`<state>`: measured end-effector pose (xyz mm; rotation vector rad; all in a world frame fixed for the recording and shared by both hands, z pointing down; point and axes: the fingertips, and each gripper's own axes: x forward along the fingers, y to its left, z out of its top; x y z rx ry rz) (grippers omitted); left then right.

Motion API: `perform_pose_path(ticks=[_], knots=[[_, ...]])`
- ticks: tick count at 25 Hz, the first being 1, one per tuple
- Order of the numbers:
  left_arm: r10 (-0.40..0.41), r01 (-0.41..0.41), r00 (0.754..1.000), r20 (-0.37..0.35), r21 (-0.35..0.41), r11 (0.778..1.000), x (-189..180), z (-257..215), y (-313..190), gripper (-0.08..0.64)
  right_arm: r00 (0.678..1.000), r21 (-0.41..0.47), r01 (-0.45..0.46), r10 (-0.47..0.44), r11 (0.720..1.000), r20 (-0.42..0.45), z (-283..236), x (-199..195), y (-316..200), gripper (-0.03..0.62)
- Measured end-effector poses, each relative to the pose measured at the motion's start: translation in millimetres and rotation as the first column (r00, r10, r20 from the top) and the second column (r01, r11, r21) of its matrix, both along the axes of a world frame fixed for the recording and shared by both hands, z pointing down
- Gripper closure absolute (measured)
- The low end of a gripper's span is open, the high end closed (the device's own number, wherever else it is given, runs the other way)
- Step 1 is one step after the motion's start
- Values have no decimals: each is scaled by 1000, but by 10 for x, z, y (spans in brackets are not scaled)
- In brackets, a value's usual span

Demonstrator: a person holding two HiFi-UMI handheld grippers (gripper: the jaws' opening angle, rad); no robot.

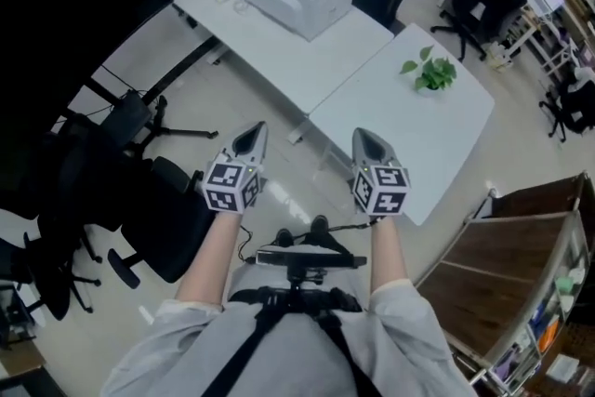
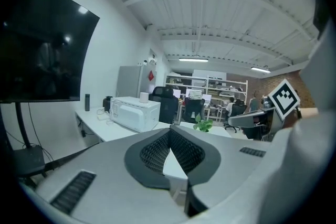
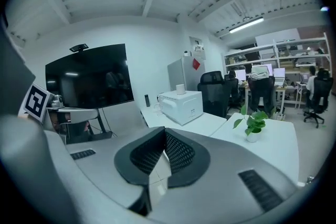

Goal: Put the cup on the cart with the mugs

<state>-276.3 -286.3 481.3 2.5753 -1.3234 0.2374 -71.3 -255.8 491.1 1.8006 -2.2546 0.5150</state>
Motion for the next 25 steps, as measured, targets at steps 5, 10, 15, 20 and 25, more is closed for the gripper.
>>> perform_pose_path(ticks=[5,10,15,20,25], knots=[[-65,65,998,-8,-3,998,-57,-17,-174,557,998,-14,67,-67,998,5,15,-55,-291,583],[-105,105,994,-7,7,994,57,-82,-455,557,990,-1,140,-140,990,14,-6,-18,-629,583],[-134,134,991,3,24,991,142,-195,-728,557,978,-6,206,-206,978,45,-18,-69,-918,583],[-123,122,992,29,34,992,170,-251,-1051,557,970,3,235,-235,972,60,-14,-189,-1245,583],[-72,71,997,35,31,997,171,-209,-1540,557,974,13,220,-220,976,53,-61,-354,-1713,583]])
